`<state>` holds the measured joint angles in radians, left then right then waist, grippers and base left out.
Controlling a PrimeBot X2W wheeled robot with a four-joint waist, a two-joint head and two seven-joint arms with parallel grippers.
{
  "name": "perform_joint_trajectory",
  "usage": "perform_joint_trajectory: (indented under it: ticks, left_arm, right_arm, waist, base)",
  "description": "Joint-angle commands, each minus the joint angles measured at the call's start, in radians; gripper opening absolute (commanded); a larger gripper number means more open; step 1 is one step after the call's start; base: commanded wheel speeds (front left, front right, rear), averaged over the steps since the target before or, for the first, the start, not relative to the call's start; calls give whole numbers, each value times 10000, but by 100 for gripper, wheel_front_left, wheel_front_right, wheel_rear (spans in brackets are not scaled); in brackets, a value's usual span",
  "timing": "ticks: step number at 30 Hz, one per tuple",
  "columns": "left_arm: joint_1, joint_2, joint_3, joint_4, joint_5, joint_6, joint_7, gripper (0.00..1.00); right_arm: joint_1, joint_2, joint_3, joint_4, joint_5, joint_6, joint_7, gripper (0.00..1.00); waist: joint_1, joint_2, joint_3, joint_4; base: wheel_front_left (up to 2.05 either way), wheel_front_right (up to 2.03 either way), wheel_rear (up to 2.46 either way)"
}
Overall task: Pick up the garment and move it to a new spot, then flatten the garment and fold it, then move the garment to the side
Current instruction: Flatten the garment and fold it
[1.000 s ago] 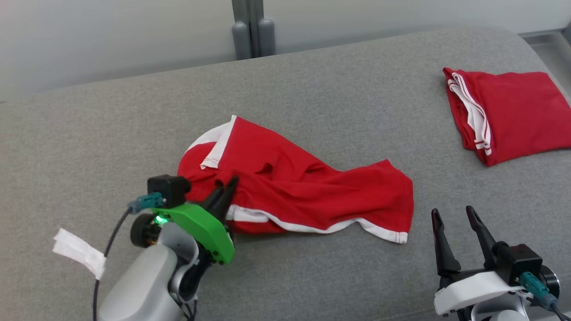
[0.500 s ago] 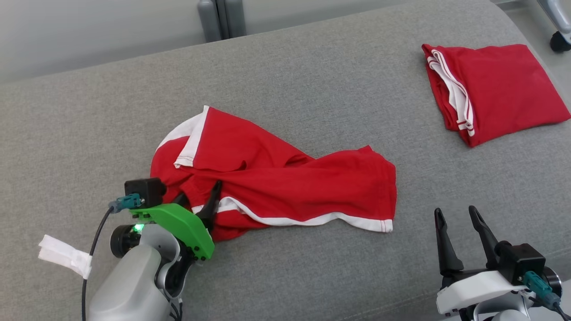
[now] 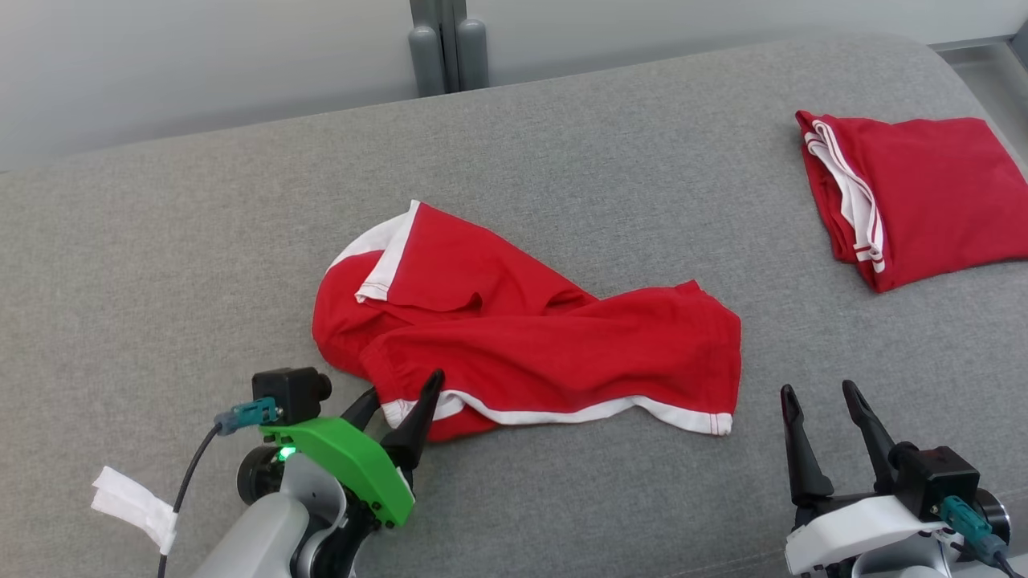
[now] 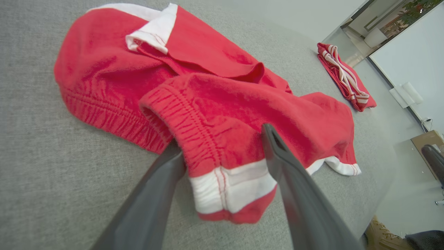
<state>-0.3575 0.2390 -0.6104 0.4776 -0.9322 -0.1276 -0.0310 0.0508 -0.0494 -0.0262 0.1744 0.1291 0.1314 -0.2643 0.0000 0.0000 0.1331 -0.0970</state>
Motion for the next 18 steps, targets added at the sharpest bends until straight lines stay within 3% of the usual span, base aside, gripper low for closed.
perform_joint_trajectory:
  ticks: [1,12,13,14,18]
  left_arm:
    - [173,167,-50,-176,-121,-50,13,100]
    - [986,1087,-851,-1254,-1120,-51,265,100]
    - [1063,1181,-933,-1291,-1175,-48,317,78]
    - [1097,1245,-1024,-1350,-1251,-48,371,3]
    - [1225,1538,-1386,-1352,-1483,-46,646,0]
  right_arm:
    - [-5,-23,13,-21,35,-15,2,100]
    - [56,-21,-94,-14,33,-15,2,100]
    - [69,-21,-96,-11,42,-15,2,100]
    - [72,-21,-108,-12,50,-15,2,100]
    - [88,-21,-160,3,97,-15,2,100]
  waist:
    - [0,0,28,-18]
    - [0,0,70,-270]
    - [0,0,68,-280]
    - [0,0,72,-281]
    - [0,0,59,-220]
  base:
    - [0,0,0]
    - [0,0,0]
    - [0,0,0]
    - [0,0,0]
    - [0,0,0]
